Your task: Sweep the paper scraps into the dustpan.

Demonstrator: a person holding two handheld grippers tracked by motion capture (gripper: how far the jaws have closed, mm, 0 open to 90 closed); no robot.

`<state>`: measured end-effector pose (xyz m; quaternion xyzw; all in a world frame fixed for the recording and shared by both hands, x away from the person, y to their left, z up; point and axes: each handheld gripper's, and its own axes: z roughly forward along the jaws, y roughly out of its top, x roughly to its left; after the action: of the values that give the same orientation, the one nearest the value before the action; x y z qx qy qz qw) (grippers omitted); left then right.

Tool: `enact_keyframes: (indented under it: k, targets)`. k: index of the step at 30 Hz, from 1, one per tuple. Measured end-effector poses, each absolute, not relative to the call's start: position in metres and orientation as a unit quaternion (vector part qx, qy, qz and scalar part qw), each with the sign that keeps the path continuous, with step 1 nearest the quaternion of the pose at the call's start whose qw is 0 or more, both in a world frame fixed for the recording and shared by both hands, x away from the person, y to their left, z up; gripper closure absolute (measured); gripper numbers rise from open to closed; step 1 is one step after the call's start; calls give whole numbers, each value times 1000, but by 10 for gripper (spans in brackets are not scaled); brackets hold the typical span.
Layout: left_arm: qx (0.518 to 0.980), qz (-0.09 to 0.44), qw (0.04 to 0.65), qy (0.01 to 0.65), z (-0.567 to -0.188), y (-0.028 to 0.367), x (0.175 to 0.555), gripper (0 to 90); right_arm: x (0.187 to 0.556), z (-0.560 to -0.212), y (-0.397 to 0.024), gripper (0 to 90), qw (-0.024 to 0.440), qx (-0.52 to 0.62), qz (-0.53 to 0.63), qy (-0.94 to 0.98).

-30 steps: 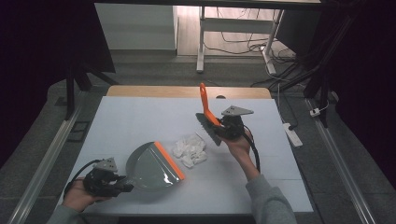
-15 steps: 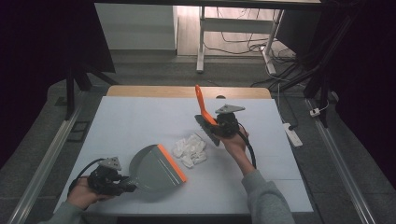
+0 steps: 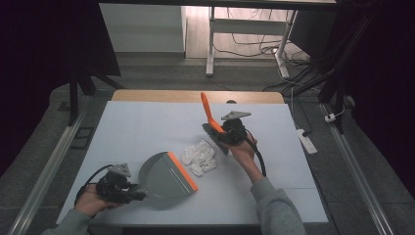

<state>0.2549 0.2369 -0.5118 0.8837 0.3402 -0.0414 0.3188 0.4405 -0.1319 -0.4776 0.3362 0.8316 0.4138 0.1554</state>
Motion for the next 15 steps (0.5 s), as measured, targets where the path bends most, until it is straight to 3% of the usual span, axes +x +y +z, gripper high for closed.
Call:
enact_keyframes:
  k: [15]
  targets:
    - [883,-46,320,342,-514,230,260,610,447,-485,-114,694,145,342,393,841]
